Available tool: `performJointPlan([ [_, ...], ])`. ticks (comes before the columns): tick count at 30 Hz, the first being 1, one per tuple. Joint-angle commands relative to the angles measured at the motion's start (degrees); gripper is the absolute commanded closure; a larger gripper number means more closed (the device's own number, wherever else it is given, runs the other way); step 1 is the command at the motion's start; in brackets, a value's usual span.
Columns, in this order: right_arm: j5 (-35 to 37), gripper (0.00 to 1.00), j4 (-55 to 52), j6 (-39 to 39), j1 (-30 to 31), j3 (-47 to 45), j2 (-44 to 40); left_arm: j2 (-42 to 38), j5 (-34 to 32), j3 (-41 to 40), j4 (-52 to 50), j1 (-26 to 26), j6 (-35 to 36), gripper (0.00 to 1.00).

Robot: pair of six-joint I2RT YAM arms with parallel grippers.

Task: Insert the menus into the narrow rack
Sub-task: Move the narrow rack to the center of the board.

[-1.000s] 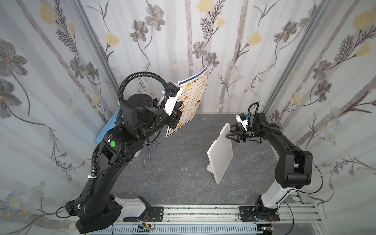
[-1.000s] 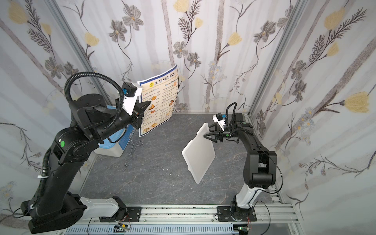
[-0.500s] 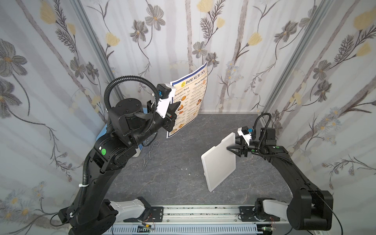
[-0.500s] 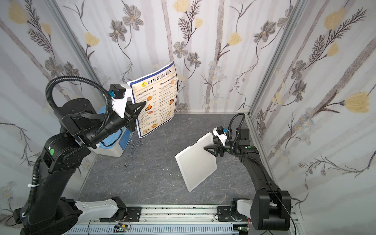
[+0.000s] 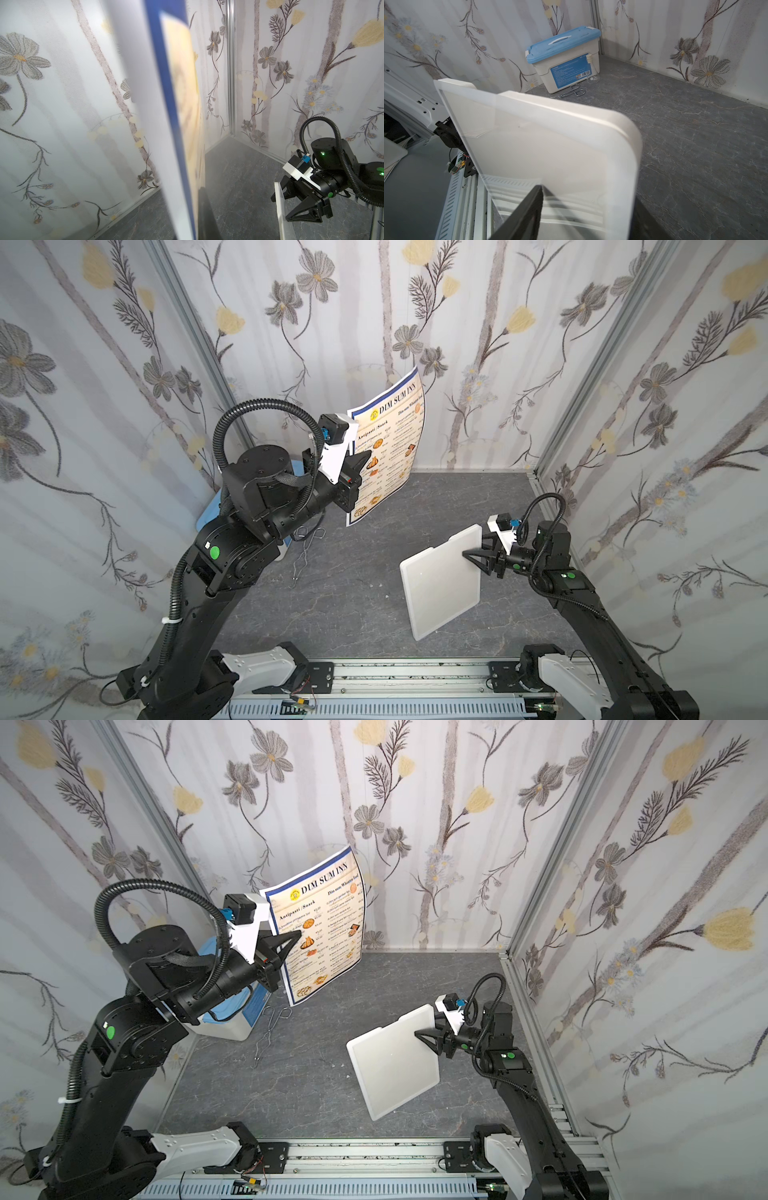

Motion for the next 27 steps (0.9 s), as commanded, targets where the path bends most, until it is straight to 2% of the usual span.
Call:
performJointPlan([
  [1, 6.55, 0.40, 8.96, 10.19, 1.37, -2.14, -2.06, -0.52, 0.47, -0.31, 3.18, 0.04, -1.13, 1.00],
  [6, 17.58, 0.39, 14.57, 16.99, 7.21, -4.48, -4.73, -0.57, 3.52, -0.33, 4.90, 0.03, -3.11, 1.00],
  [7, 18.93, 0.35, 14.96, 17.49, 7.65, -5.01, -5.44, -0.50, 5.21, -0.11, 5.32, 0.03, -3.57, 1.00],
  [9, 21.53, 0.18, 15.00, 18.07, 7.64, -5.60, -7.45, 0.11, 10.35, 0.69, 5.45, 0.03, -4.02, 1.00],
  [11, 22.08, 0.09, 13.28, 16.52, 7.07, -5.34, -9.75, 1.13, 17.15, 1.80, 4.06, 0.19, -3.64, 1.00],
  [14, 17.75, 0.03, 7.76, 12.06, 4.34, -3.73, -12.55, 2.63, 27.39, 3.97, -0.25, 2.03, -2.66, 1.00],
  [17, 15.93, 0.01, 4.28, 10.74, -0.18, -1.26, -17.68, 3.49, 41.21, 6.00, -4.25, 8.68, -3.49, 1.00],
  [19, 12.50, 0.00, 7.19, 12.35, -3.60, 1.38, -18.98, 5.23, 48.57, 7.19, -5.44, 12.58, -4.99, 1.00],
  [21, 2.34, 0.00, 9.51, 13.28, -5.12, 8.77, -13.31, 6.88, 51.53, 9.61, -8.93, 13.27, -2.09, 1.00],
  [23, -5.78, 0.00, 6.65, 11.11, -3.29, 18.39, -4.94, 8.68, 52.14, 11.62, -11.97, 13.24, 2.48, 1.00],
  [26, -8.73, 0.00, -10.49, -2.90, 3.64, 35.42, 6.26, 9.69, 53.71, 12.02, -9.49, 13.22, 5.85, 1.00],
  [27, -10.17, 0.00, -13.00, -4.35, 5.39, 39.51, 9.28, 10.07, 54.32, 12.06, -7.60, 13.21, 5.60, 1.00],
])
